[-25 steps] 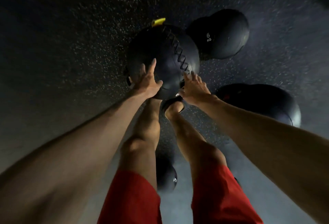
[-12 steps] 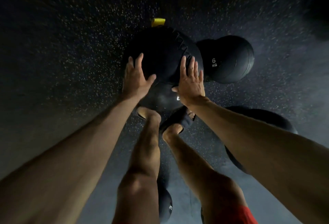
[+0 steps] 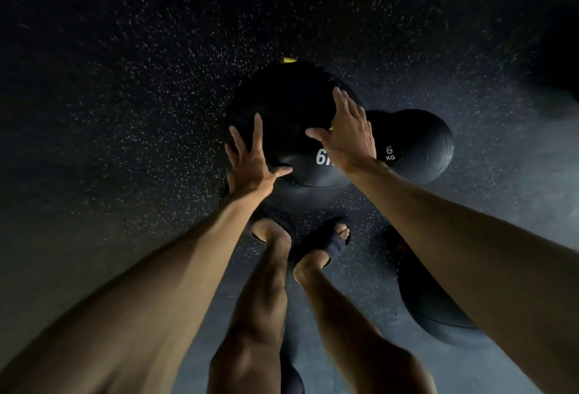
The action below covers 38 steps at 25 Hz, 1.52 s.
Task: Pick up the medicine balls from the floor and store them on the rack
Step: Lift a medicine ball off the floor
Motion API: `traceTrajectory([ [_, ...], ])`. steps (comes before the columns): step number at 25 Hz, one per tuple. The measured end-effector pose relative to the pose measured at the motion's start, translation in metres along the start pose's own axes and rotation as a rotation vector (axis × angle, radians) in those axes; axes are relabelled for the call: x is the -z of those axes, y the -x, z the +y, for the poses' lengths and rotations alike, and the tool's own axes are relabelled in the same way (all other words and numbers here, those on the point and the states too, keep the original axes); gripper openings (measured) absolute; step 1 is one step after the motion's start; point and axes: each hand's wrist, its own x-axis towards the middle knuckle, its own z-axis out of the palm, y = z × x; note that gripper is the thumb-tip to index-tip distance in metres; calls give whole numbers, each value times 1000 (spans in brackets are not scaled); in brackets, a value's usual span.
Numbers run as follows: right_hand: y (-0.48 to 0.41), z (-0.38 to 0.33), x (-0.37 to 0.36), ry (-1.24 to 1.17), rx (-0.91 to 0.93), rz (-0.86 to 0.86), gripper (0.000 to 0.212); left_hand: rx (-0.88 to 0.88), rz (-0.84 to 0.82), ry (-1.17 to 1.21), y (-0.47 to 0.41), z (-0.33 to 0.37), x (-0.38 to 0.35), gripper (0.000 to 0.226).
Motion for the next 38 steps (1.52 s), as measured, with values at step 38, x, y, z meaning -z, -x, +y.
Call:
traceTrajectory([
  [38, -214, -140, 58, 5, 276, -199, 111, 292, 468, 438, -225, 58, 238, 76],
])
